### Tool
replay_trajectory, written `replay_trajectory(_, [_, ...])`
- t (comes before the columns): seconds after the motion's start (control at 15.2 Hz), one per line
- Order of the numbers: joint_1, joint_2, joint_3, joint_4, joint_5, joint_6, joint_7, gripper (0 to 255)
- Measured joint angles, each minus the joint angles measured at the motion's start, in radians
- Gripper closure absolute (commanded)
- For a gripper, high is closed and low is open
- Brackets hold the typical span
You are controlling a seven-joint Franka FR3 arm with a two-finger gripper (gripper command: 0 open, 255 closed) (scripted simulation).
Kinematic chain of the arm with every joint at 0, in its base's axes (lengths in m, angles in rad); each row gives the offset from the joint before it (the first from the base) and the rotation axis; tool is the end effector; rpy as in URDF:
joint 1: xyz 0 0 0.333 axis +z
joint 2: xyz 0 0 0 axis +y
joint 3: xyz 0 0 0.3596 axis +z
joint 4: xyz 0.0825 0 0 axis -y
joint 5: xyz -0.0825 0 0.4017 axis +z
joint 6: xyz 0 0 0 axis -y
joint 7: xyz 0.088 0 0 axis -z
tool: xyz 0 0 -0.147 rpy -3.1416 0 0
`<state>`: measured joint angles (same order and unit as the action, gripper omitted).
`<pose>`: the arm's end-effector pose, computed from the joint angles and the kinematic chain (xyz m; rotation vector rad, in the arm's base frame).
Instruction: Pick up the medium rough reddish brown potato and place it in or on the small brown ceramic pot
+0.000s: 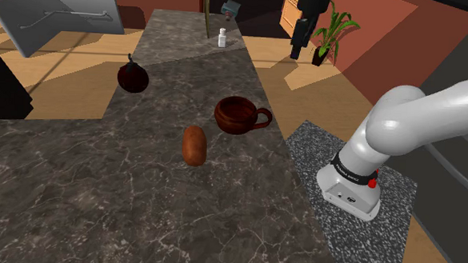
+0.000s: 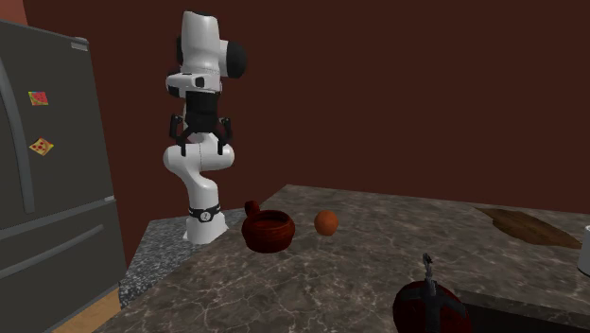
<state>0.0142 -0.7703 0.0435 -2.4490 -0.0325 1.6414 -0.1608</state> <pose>0.2992 0.0152 0.5371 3.0638 0.3207 -0.0637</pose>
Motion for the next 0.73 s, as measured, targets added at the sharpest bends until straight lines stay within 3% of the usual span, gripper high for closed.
replay_trajectory(0.2, [0.001,0.0,0.026,-0.019,0.026,0.015,0.052,0])
replay_trajectory(0.73, [0.014,0.068,0.205,-0.079,0.201,0.136,0.402,0])
